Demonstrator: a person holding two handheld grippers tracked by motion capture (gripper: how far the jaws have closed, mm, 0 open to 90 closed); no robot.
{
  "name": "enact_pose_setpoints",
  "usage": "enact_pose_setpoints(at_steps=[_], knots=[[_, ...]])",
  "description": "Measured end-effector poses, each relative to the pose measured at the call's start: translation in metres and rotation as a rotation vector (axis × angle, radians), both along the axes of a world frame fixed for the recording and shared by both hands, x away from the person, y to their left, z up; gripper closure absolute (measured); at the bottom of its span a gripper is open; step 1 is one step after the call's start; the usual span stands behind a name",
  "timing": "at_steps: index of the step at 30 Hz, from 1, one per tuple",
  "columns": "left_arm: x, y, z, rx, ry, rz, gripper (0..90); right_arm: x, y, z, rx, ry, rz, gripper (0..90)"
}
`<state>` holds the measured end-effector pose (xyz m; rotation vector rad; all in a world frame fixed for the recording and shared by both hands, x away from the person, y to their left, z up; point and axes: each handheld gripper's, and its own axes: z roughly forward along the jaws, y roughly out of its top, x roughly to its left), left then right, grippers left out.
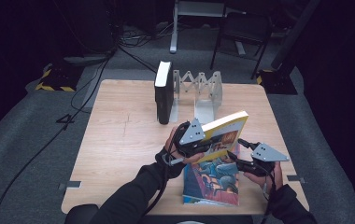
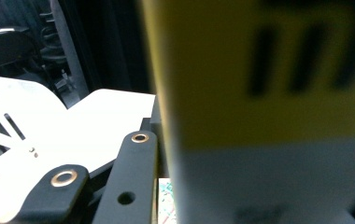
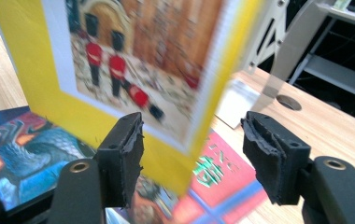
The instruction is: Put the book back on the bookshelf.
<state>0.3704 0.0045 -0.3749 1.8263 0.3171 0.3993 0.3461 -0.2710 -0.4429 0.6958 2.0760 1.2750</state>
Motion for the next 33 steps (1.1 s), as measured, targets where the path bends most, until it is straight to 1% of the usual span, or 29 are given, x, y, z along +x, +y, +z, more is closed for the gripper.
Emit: enact_pose_setpoints(at_steps=[3, 5, 7, 10, 14, 16, 18, 20, 25, 27, 28, 29, 33], knots=[[0.002, 0.003, 0.004, -0.004, 0.0, 0.024, 74.2, 0.002, -0.011, -0.002, 0.0, 0.02, -0.035, 38.5], [0.005, 0.007, 0.006, -0.015, 0.003, 0.039, 74.2, 0.005, -0.018, -0.003, 0.014, 0.04, -0.057, 38.5], [0.006, 0.011, 0.008, -0.012, -0.006, 0.055, 74.2, 0.007, -0.024, -0.004, 0.019, 0.056, -0.076, 38.5], [0.008, 0.018, 0.011, -0.007, -0.018, 0.085, 74.3, 0.008, -0.03, -0.005, 0.012, 0.07, -0.099, 38.6], [0.013, 0.033, 0.013, -0.025, -0.019, 0.135, 74.3, 0.011, -0.038, -0.006, 0.012, 0.078, -0.125, 38.6], [0.015, 0.041, 0.014, -0.023, -0.023, 0.173, 74.3, 0.012, -0.041, -0.007, 0.02, 0.089, -0.136, 38.6], [0.018, 0.05, 0.014, -0.023, -0.026, 0.215, 74.3, 0.013, -0.043, -0.008, 0.016, 0.095, -0.141, 40.2], [0.022, 0.06, 0.013, -0.02, -0.019, 0.272, 74.3, 0.014, -0.043, -0.009, 0.012, 0.099, -0.142, 40.3], [0.032, 0.078, 0.008, -0.029, 0.004, 0.391, 74.4, 0.014, -0.041, -0.012, -0.009, 0.104, -0.142, 39.9], [0.036, 0.084, 0.004, -0.011, 0.0, 0.438, 74.3, 0.014, -0.04, -0.013, -0.016, 0.105, -0.14, 39.8], [0.037, 0.085, 0.003, -0.011, 0.005, 0.454, 74.4, 0.014, -0.04, -0.013, -0.019, 0.104, -0.14, 39.7], [0.04, 0.087, 0.001, 0.002, 0.003, 0.483, 74.4, 0.015, -0.04, -0.013, -0.02, 0.106, -0.14, 39.7], [0.047, 0.093, -0.006, 0.015, 0.028, 0.56, 74.3, 0.015, -0.039, -0.015, -0.034, 0.111, -0.134, 39.7]])
